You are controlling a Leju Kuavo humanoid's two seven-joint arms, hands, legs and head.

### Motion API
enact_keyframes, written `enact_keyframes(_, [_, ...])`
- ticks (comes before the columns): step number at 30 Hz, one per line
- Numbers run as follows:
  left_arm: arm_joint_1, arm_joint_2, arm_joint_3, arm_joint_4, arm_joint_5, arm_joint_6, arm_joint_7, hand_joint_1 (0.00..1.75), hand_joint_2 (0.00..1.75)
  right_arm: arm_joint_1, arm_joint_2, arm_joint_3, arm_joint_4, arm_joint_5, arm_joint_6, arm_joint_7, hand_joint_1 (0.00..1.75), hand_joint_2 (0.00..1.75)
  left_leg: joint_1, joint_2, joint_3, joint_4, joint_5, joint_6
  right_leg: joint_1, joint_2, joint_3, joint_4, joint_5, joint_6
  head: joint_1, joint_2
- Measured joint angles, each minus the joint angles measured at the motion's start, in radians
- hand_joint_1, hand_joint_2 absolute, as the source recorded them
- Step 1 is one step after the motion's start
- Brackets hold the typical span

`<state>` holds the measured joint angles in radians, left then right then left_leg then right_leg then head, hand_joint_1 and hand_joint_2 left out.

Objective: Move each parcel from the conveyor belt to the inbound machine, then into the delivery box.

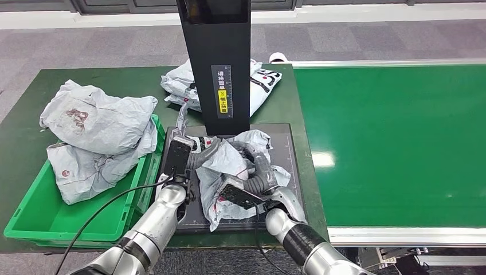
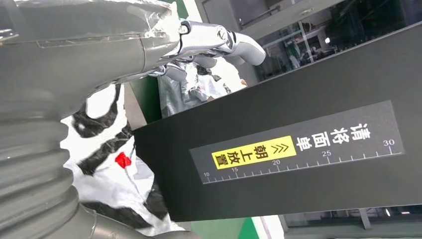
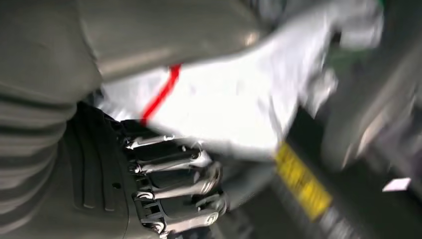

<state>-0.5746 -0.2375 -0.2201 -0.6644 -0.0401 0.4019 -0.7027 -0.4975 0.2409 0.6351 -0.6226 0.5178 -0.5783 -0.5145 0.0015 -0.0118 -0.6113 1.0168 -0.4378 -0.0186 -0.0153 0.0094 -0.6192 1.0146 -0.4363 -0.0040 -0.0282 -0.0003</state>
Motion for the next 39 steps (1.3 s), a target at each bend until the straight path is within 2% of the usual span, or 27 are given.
enact_keyframes(4, [0.01,0.004,0.0,-0.015,0.009,-0.001,0.0,0.0,1.75,0.012,-0.008,-0.057,-0.017,-0.082,-0.068,-0.036,0.0,1.75,0.0,0.0,0.0,0.0,0.0,0.0,0.0,0.0,0.0,0.0,0.0,0.0,0.0,0.0])
enact_keyframes(10, [0.023,0.009,0.0,-0.044,0.024,-0.027,0.0,0.0,1.75,0.037,-0.021,-0.137,-0.055,-0.212,-0.108,-0.125,0.0,1.75,0.0,0.0,0.0,0.0,0.0,0.0,0.0,0.0,0.0,0.0,0.0,0.0,0.0,0.0])
enact_keyframes(22, [0.032,0.013,0.0,-0.061,0.008,-0.061,0.001,0.0,1.75,0.063,-0.032,-0.212,-0.106,-0.256,-0.119,-0.173,0.0,1.75,0.0,0.0,0.0,0.0,0.0,0.0,0.0,0.0,0.0,0.0,0.0,0.0,0.0,0.0])
enact_keyframes(26, [-0.003,0.016,-0.037,0.018,-0.146,-0.163,0.042,0.0,1.75,0.08,-0.035,-0.255,-0.148,-0.287,-0.105,-0.182,0.0,1.75,-0.001,-0.001,0.0,0.0,0.0,0.0,-0.001,-0.001,0.0,0.0,0.0,0.0,0.0,0.0])
enact_keyframes(31, [-0.018,0.02,-0.162,0.093,-0.406,-0.258,0.09,0.0,1.75,0.071,-0.041,-0.282,-0.153,-0.353,-0.046,-0.182,0.0,1.75,-0.001,0.001,0.0,0.0,0.0,0.0,-0.001,0.0,-0.001,0.0,0.0,0.0,0.0,0.0])
enact_keyframes(36, [-0.003,0.021,-0.281,0.113,-0.586,-0.414,0.086,0.0,1.75,0.014,-0.044,-0.285,-0.114,-0.383,0.023,-0.148,0.0,1.75,-0.002,0.001,0.0,0.0,0.0,0.0,-0.001,0.0,0.0,0.0,0.0,0.0,0.0,0.0])
enact_keyframes(37, [0.004,0.021,-0.303,0.116,-0.612,-0.432,0.086,0.08,1.75,0.003,-0.044,-0.285,-0.101,-0.382,0.036,-0.134,0.0,1.75,-0.002,0.001,0.0,0.0,0.0,0.0,-0.001,0.0,0.0,0.0,0.0,0.0,0.0,0.0])
enact_keyframes(39, [0.015,0.021,-0.342,0.124,-0.659,-0.439,0.098,0.95,1.75,-0.012,-0.044,-0.285,-0.081,-0.372,0.057,-0.103,0.0,1.75,-0.001,0.0,0.0,0.0,0.0,0.0,-0.001,0.0,0.0,0.0,0.0,0.0,0.0,0.0])
